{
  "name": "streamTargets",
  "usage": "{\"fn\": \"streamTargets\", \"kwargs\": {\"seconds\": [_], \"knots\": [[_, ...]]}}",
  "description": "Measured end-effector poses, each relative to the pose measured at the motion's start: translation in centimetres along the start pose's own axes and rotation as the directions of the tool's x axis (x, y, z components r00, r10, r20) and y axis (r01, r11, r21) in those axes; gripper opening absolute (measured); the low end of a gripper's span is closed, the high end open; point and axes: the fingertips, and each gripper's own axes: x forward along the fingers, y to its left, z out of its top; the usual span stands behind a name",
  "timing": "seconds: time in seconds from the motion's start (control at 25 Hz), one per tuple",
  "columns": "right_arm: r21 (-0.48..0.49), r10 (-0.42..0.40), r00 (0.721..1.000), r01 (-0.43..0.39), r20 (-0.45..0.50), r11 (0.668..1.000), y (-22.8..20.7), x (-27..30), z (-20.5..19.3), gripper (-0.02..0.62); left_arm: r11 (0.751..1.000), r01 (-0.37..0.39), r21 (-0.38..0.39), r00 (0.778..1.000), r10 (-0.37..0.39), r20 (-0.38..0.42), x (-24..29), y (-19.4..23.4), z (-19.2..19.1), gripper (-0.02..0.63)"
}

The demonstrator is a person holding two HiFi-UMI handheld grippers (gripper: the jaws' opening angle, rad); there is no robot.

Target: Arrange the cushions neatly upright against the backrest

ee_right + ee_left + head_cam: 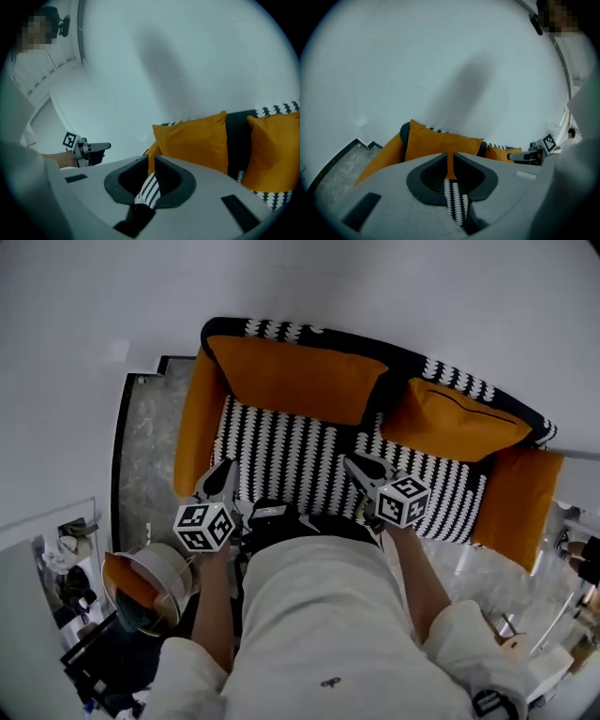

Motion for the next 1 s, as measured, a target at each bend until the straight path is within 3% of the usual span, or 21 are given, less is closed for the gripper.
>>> {"fn": "streamTargets", "kwargs": {"seconds": [0.2, 0.4, 0.72, 1.0], "knots": [[0.012, 0.084, 0.996, -0.083, -0.036, 0.996, 3.0, -1.3, -3.1, 0.024, 0.999, 0.040, -0.033, 0.999, -0.039, 0.030, -3.3, -3.1, -2.2, 0.026], [0.043, 0.133, 0.990, -0.135, 0.039, 0.990, 6.3, -3.3, -2.9, 0.011, 0.990, 0.143, -0.006, 0.989, -0.143, 0.041, -5.6, -5.6, -2.6, 0.013], [-0.062, 0.081, 0.985, -0.072, 0.155, 0.995, 12.3, -6.1, -2.4, 0.011, 0.958, 0.266, 0.106, 0.961, -0.272, 0.046, -9.1, -6.9, -2.3, 0.014], [-0.055, -0.006, 0.979, 0.017, 0.201, 0.998, 17.1, -8.2, -6.2, 0.009, 0.931, 0.348, 0.111, 0.936, -0.351, 0.008, -12.6, -5.6, -5.4, 0.014]]}}
